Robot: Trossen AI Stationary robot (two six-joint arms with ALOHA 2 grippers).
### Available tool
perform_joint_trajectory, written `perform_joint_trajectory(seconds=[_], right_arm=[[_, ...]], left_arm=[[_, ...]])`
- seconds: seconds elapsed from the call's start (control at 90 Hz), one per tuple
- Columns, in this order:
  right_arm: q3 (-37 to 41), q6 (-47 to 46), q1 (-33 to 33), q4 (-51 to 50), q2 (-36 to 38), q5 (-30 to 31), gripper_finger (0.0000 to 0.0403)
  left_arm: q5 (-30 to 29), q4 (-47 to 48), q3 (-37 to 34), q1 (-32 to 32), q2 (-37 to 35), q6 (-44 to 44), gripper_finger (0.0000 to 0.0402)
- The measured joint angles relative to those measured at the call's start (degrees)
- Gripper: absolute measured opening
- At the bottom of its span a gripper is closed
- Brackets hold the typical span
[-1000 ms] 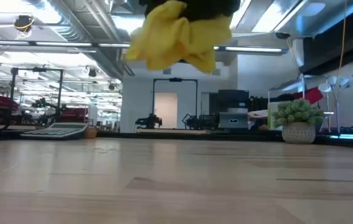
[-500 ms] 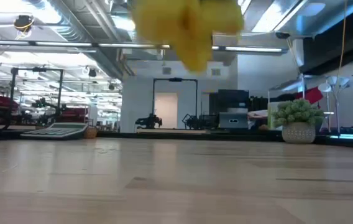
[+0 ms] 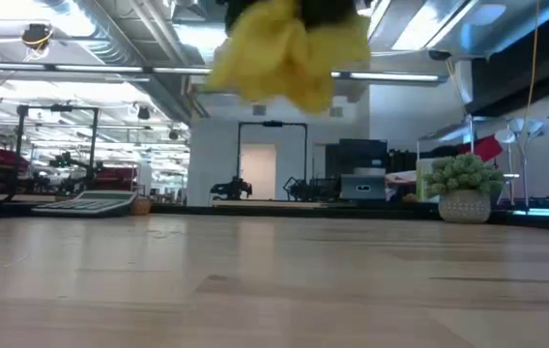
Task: Apply microfiber cloth
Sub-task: Wipe the back of the cellphone with a microfiber cloth
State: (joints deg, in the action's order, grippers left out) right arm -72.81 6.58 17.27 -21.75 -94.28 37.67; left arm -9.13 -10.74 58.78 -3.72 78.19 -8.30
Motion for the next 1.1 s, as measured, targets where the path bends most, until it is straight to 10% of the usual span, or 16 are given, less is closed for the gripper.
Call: perform_joint_trajectory(seconds=[0.3, 0.589, 0.867, 1.1], right_arm=[[8.0, -13.0, 2.3, -3.7, -0.3, -4.4, 0.0003], [-1.6, -17.8, 9.6, -23.0, 4.8, -2.0, 0.0003], [-4.3, 2.7, 8.8, -1.7, 7.0, 12.3, 0.0003], [-0.9, 1.8, 1.4, 2.3, 5.2, 8.7, 0.0003]], left_arm=[[2.6, -1.3, 0.1, -0.5, -0.5, -0.7, 0.0017], [1.5, -0.7, 0.1, -0.5, -0.3, -0.5, 0.0017], [1.2, -0.8, 0.1, -0.3, -0.3, -0.7, 0.0017], [-1.1, 0.9, -0.1, -0.3, -0.2, -0.3, 0.0017]])
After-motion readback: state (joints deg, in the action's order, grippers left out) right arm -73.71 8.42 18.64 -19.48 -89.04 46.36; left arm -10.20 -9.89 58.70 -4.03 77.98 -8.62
